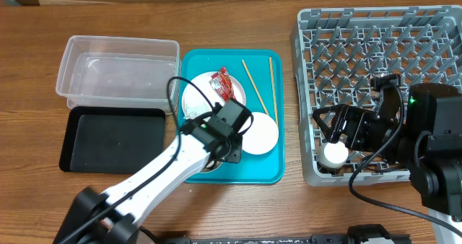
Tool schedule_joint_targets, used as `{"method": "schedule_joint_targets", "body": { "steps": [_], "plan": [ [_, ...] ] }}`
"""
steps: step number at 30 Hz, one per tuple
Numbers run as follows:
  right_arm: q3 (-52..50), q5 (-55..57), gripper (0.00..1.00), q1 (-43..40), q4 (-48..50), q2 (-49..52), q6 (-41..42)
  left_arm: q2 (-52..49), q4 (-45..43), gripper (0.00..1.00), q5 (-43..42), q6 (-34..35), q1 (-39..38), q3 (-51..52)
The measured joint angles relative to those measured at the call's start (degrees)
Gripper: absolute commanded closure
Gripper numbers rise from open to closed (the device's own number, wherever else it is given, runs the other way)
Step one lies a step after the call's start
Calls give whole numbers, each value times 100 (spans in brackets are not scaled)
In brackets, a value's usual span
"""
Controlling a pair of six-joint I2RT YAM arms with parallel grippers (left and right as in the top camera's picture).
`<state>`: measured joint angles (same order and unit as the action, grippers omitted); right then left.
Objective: Sort waste into correct bins and load items into the dishwasher
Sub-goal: 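Grasp the rim of the rice bowl with the left gripper, then carry the rice bowl left and tip the rice onto the black tray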
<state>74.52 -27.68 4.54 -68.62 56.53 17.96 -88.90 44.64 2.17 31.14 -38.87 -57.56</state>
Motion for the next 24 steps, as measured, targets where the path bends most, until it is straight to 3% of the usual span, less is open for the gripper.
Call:
{"method": "schedule_joint_targets", "body": {
  "steps": [4,6,10,18,24],
  "plan": [
    [0,0,9,0,4,0,2,-553,-83,73,-4,-24,-33,31],
    [0,2,9,0,0,0,2,-767,-122,94,0,-35,-33,55],
    [0,2,9,0,0,0,2,-844,4,96,63,-109,-33,63],
    [0,-2,9,0,2,0,0,-157,1222,96,-223,-109,2,-461],
    [0,0,9,0,0,0,2,1047,1600,96,-807,-173,944,-807]
  ]
}}
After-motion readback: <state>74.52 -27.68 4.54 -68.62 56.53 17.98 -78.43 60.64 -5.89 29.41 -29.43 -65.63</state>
